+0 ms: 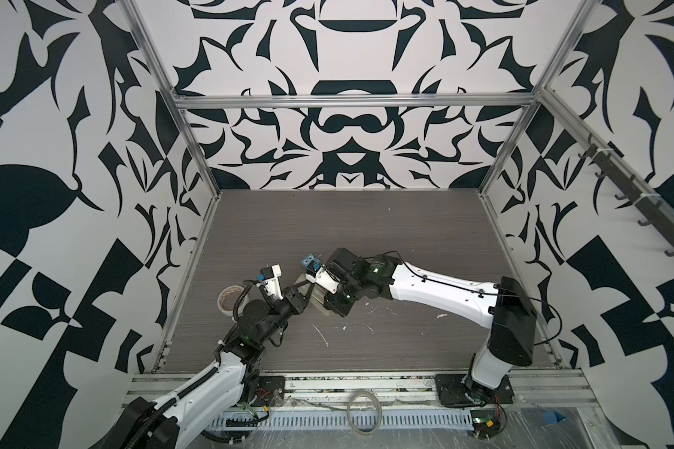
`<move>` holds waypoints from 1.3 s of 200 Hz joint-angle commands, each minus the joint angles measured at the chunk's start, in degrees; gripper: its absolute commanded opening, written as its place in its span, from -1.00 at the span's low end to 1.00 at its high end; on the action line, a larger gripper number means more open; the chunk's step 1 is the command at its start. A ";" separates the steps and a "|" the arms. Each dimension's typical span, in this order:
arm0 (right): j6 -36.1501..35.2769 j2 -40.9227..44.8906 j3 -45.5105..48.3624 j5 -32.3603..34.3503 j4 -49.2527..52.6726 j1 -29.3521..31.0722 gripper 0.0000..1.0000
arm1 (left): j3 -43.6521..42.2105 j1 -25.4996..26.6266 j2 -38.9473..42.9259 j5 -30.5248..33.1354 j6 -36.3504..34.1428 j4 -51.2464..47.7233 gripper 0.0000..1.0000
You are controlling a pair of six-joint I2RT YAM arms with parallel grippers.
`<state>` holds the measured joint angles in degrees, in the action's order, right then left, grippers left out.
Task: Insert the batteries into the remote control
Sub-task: 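Lower the cover onto the battery compartment and slide it toward the remote's end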
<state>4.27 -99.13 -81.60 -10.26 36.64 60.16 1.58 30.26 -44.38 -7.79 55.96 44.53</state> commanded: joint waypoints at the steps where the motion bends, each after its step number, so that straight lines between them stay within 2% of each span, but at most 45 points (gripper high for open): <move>1: -0.41 -0.18 -2.56 0.33 -0.61 0.31 -0.89 | -0.16 0.06 0.48 -1.79 0.94 3.21 -1.00; 58: -0.36 -0.27 -2.62 0.31 -0.78 0.31 -0.83 | -0.53 0.06 0.68 -1.95 1.54 4.07 -1.00; 146: -0.42 0.61 -1.99 -0.06 -1.57 0.32 -0.39 | -0.77 0.06 0.52 -1.65 1.61 4.20 -1.00; 260: -0.10 1.08 -2.66 0.29 -1.89 0.31 -0.18 | -0.97 0.06 0.61 -1.42 1.74 4.07 -1.00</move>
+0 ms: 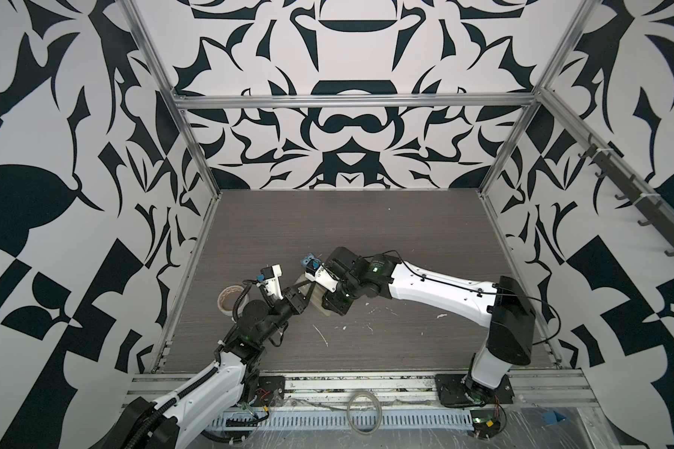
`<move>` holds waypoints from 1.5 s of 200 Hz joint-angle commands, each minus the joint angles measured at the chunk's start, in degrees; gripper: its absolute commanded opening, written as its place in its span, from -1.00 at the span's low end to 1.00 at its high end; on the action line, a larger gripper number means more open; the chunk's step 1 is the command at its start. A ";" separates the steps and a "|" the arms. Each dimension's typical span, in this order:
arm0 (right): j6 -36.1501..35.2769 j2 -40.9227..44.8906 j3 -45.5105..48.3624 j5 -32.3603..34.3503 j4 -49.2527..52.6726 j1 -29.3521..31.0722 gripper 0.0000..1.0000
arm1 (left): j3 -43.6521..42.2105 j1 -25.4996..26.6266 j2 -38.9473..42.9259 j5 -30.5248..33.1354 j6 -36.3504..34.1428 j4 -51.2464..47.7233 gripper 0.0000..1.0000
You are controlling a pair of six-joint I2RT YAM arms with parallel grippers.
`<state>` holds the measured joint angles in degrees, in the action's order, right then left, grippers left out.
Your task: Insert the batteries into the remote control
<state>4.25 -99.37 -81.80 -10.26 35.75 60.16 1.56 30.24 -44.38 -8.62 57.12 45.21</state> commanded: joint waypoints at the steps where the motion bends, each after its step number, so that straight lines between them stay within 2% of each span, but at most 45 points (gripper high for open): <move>1: -0.05 1.35 -2.48 0.31 -1.01 0.31 -0.18 | -0.99 0.08 0.61 -0.51 0.51 3.39 -1.00; 89: -0.07 2.33 -3.41 1.26 -1.21 0.31 -0.01 | -1.74 0.08 0.94 -0.30 0.71 3.48 -1.00; 186: 1.15 6.10 1.06 2.34 -2.37 0.31 0.00 | -1.70 0.08 3.45 -0.94 0.67 1.59 -1.00; 239: 1.27 6.21 2.52 4.97 -2.26 0.18 0.00 | -1.66 0.08 4.70 -0.85 0.62 0.49 -1.00; 300: 1.46 5.60 3.52 4.37 -2.83 0.04 0.00 | -1.56 0.08 4.61 -0.95 0.73 0.67 -1.00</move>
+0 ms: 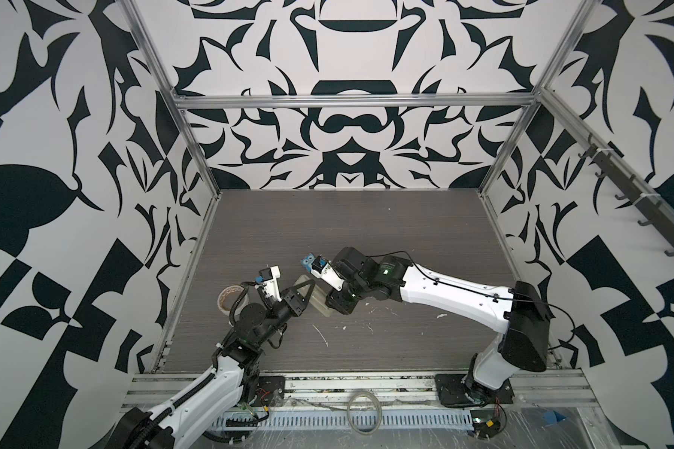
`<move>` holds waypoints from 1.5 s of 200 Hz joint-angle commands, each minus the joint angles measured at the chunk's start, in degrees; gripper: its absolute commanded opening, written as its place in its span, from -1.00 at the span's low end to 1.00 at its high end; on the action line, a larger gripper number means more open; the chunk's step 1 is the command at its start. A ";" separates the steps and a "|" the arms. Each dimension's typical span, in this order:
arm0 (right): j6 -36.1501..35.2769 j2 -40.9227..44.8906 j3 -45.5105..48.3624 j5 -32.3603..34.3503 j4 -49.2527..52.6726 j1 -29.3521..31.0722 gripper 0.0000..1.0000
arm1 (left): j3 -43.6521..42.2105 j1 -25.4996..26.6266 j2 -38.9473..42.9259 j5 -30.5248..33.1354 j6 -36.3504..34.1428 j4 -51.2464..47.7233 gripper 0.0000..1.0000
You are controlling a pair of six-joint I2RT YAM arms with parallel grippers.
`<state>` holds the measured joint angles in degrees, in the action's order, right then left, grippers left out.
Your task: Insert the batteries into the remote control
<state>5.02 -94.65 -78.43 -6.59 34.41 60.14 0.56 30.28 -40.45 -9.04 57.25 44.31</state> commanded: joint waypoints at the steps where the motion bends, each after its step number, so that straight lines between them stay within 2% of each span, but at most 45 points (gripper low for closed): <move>1: 0.70 0.88 0.14 0.66 -1.52 0.07 0.00 | -0.56 0.04 0.70 -0.54 0.59 1.56 -1.00; 212: 0.63 -5.80 1.62 0.36 -6.54 -1.36 -0.06 | -0.62 0.04 0.66 -0.50 0.75 1.66 -1.00; 266: -0.10 -2.80 2.48 -0.02 -7.98 -1.34 -0.06 | -0.23 0.04 0.28 0.03 0.60 1.14 -1.00; 300: -0.18 0.75 5.32 -1.90 -12.60 -1.25 -0.04 | 1.54 0.04 0.09 0.96 0.27 -3.44 -1.00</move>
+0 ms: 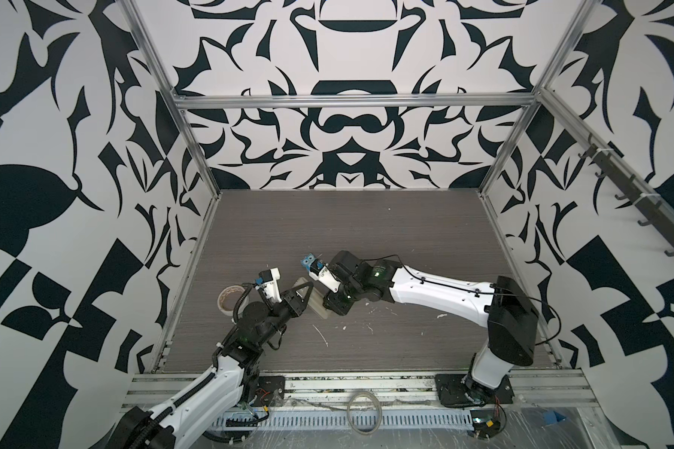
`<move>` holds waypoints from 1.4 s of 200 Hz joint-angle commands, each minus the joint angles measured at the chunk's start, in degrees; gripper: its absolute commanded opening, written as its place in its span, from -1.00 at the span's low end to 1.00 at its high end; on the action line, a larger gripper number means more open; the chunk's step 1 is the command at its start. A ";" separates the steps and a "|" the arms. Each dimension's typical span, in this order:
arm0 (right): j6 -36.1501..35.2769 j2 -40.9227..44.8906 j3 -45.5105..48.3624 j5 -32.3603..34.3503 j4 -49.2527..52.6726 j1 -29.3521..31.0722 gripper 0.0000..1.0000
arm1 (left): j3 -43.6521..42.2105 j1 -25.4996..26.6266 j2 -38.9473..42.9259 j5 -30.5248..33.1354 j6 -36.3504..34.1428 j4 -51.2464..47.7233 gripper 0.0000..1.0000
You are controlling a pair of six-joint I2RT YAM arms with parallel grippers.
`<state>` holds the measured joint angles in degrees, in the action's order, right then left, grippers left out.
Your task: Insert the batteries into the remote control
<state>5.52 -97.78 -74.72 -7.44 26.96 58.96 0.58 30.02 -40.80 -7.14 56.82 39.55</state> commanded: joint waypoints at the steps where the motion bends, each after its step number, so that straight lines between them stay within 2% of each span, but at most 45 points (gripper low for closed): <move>1: -0.68 3.89 1.69 -1.15 -5.29 -0.12 -0.04 | 1.53 0.35 0.45 -0.86 0.77 1.32 -1.00; 44: 0.17 5.56 3.31 -2.59 -8.69 -0.07 0.04 | 2.31 0.30 0.99 0.24 0.86 -0.15 -1.00; 61: 0.96 5.90 4.05 -2.67 -10.17 0.02 0.14 | 2.50 0.33 1.23 0.44 1.18 -0.67 -1.00; 82: 1.75 5.86 4.66 -2.84 -11.22 0.10 0.36 | 2.58 0.33 1.33 0.87 1.49 -0.80 -1.00; 110: 2.52 4.84 4.60 -2.32 -11.32 0.50 0.46 | 2.85 0.30 0.90 1.16 1.61 -0.44 -1.00; 210: 2.61 1.89 4.37 0.13 -11.49 1.68 0.45 | 3.94 0.30 0.09 1.64 4.07 -0.36 -1.00; 280: 2.41 0.87 4.49 1.88 -11.59 1.90 0.15 | 4.08 0.30 -0.10 1.75 4.66 0.08 -1.00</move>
<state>7.73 -97.21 -69.84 -7.51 16.36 60.73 2.74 30.17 -41.10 -5.93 60.55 37.43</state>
